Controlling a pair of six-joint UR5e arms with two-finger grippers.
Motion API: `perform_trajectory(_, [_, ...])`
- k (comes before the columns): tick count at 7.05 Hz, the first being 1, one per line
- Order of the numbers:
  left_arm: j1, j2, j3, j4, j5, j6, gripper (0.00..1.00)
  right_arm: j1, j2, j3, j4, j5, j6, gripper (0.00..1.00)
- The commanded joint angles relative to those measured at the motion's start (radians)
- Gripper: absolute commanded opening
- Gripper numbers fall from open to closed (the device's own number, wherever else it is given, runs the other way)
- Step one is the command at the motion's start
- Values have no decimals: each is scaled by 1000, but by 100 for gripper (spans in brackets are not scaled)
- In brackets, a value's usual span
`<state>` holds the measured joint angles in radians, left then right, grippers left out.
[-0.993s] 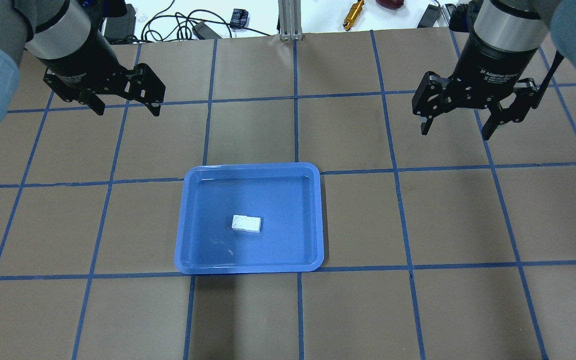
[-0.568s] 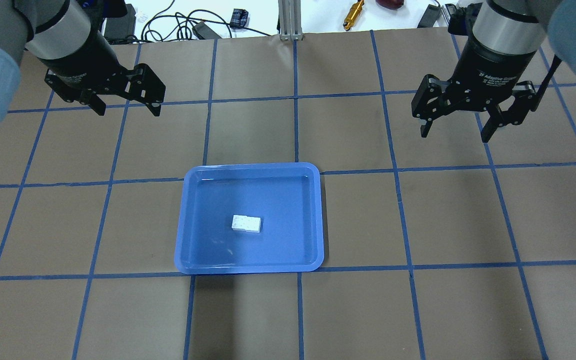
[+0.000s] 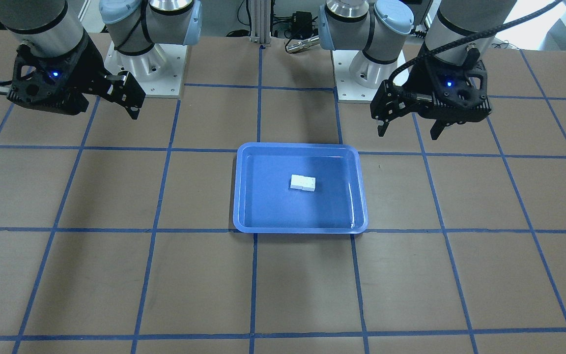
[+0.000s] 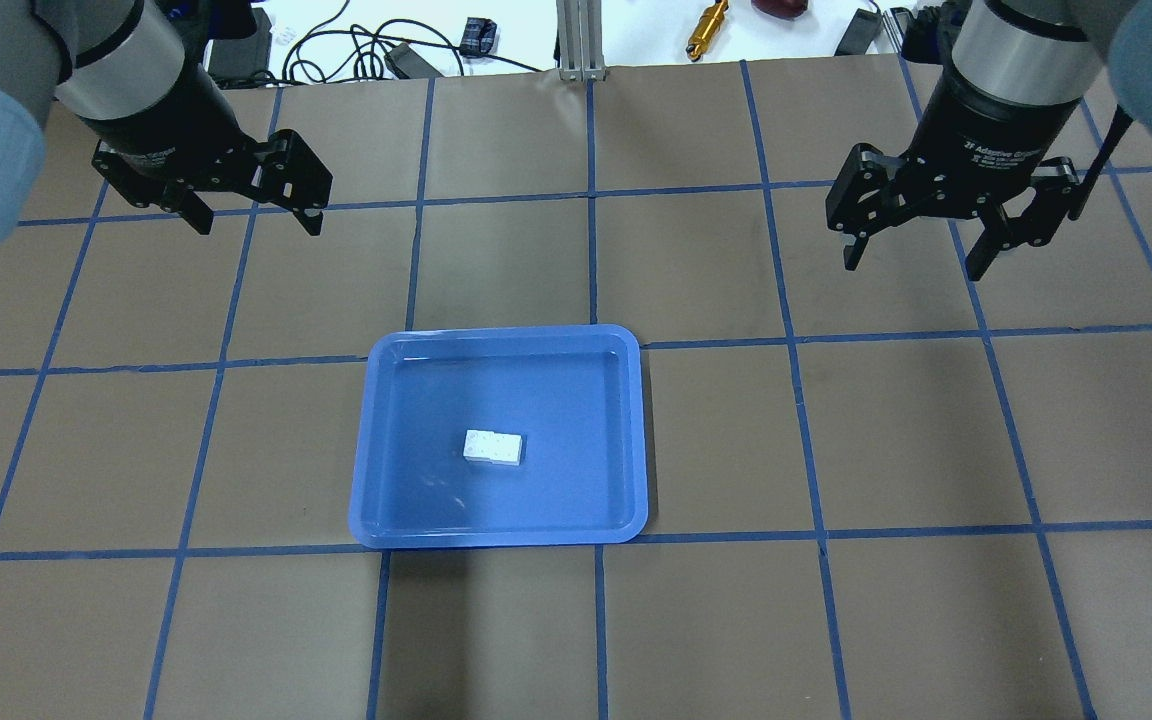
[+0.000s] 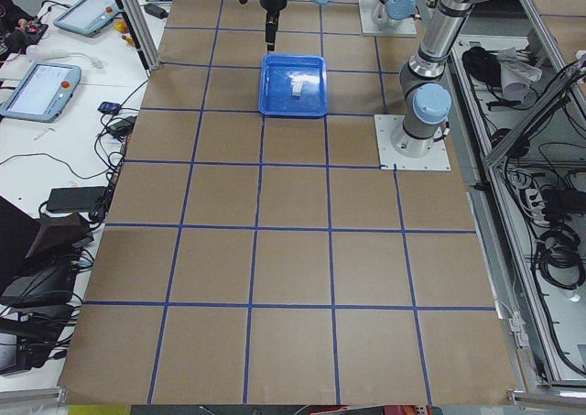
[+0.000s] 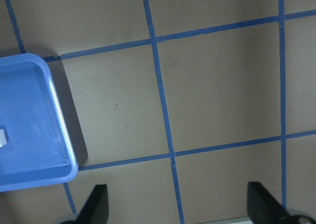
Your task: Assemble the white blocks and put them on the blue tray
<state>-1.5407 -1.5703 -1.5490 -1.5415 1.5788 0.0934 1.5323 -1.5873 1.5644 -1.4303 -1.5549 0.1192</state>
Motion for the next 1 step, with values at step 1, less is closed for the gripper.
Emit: perform_trajectory(1, [1,-8,26,-19,-2,0,100,0,-2,-3,-1,1,0,100])
